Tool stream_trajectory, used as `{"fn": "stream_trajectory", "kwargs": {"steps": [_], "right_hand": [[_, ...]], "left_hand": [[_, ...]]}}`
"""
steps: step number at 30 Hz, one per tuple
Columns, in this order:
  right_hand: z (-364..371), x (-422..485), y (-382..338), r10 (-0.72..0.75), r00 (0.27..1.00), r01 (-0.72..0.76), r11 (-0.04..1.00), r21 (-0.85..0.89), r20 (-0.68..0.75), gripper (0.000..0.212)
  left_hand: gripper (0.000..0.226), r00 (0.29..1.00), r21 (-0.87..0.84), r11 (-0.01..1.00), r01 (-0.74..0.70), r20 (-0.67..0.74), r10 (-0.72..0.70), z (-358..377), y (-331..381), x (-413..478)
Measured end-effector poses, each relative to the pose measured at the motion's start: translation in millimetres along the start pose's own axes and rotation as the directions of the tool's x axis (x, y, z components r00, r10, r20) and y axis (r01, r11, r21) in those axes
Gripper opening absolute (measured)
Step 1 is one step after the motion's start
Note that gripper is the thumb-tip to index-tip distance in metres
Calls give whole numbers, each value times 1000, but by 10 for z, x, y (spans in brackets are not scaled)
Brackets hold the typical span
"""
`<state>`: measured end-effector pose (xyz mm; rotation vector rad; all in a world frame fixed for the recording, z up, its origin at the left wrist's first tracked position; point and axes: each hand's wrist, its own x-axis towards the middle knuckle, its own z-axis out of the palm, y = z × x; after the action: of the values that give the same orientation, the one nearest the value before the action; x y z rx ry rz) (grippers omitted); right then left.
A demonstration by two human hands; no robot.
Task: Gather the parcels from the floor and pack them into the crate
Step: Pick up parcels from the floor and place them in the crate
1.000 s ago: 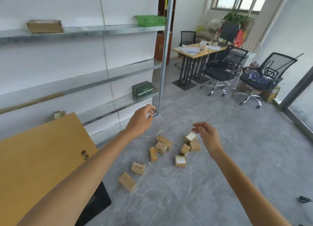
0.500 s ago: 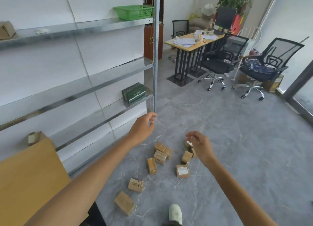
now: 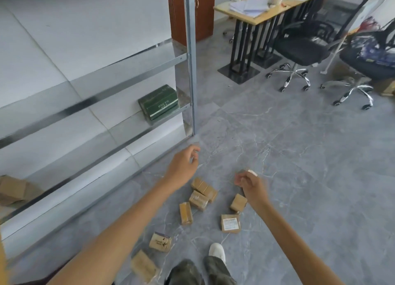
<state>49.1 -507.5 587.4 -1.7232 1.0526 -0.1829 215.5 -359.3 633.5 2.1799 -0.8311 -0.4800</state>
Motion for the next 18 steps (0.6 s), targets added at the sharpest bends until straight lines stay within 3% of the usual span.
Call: {"fn": "stream_trajectory", "kwargs": {"steps": [3, 5, 7, 11, 15, 18], "right_hand": [[284, 526, 349, 104, 994, -102, 993, -60, 29, 30], [599, 938, 666, 129, 984, -107, 979, -173, 122, 27], [965, 1369, 1100, 165, 968, -108, 953, -282, 187, 22], [1712, 2317, 2209, 284, 944, -204, 904, -375, 171, 21], [2411, 3233, 3488, 470, 865, -432, 876, -214, 178, 31], [2846, 3821, 4317, 540, 819, -506, 840, -197, 197, 18]], "left_hand": [[26, 997, 21, 999, 49, 55, -51, 285, -408, 488], [27, 993, 58, 996, 69, 89, -74, 555, -874, 907], [28, 987, 94, 990, 103, 113, -114, 940, -1484, 1315], [28, 971, 119, 975, 189, 125, -204, 1962, -2917, 1973], [40, 932, 128, 950, 284, 198, -305, 3158, -4331, 2405], [56, 899, 179, 932, 317, 256, -355, 3920, -5118, 2653]]}}
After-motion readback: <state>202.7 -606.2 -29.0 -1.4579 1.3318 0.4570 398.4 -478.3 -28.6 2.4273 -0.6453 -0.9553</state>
